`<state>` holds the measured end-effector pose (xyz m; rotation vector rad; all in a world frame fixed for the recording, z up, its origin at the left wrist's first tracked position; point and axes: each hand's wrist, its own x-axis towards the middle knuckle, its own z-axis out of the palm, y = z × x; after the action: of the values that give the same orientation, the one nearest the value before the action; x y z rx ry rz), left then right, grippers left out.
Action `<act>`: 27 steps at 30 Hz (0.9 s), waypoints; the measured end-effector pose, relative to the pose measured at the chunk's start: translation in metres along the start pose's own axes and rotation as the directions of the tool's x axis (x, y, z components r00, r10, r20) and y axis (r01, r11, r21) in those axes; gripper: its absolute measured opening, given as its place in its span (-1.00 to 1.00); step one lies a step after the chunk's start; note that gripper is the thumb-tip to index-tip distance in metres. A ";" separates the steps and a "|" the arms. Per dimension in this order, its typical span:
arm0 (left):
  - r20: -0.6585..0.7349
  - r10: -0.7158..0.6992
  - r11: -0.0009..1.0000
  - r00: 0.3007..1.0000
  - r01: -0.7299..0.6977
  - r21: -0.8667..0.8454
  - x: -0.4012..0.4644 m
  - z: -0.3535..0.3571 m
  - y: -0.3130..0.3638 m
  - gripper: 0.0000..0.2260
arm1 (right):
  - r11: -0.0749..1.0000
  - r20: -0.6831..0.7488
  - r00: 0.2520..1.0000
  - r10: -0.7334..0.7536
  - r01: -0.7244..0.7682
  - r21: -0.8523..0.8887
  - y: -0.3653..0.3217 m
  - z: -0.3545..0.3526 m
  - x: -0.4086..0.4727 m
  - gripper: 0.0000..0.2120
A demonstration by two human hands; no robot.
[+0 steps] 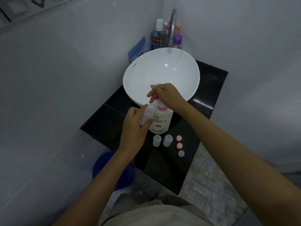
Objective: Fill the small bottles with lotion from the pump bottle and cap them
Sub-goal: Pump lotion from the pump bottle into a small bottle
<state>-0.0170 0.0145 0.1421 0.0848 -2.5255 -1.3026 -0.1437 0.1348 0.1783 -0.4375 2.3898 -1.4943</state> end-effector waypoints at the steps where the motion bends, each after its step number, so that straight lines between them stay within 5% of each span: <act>1: -0.018 0.000 1.000 1.000 -0.001 -0.031 0.000 -0.001 0.000 -0.59 | 1.000 -0.001 1.000 0.008 -0.008 0.004 0.001 0.000 0.001 -0.62; 8: -0.066 -0.027 0.985 0.997 0.015 -0.173 0.001 -0.003 -0.005 -0.59 | 0.997 -0.022 1.000 0.010 -0.008 0.074 0.009 0.005 0.001 -0.61; 20: -0.026 -0.039 0.984 0.999 0.034 -0.176 0.011 -0.009 -0.009 -0.61 | 0.996 0.065 0.997 0.029 -0.034 0.083 0.005 -0.003 0.002 -0.58; 27: 0.017 -0.064 0.977 0.998 0.066 -0.205 0.011 -0.008 -0.012 -0.62 | 0.998 -0.044 0.997 0.059 -0.058 0.015 0.012 0.008 -0.001 -0.55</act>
<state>-0.0263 -0.0008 0.1396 0.1176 -2.3987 -1.5854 -0.1409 0.1336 0.1639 -0.3318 2.4028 -1.5089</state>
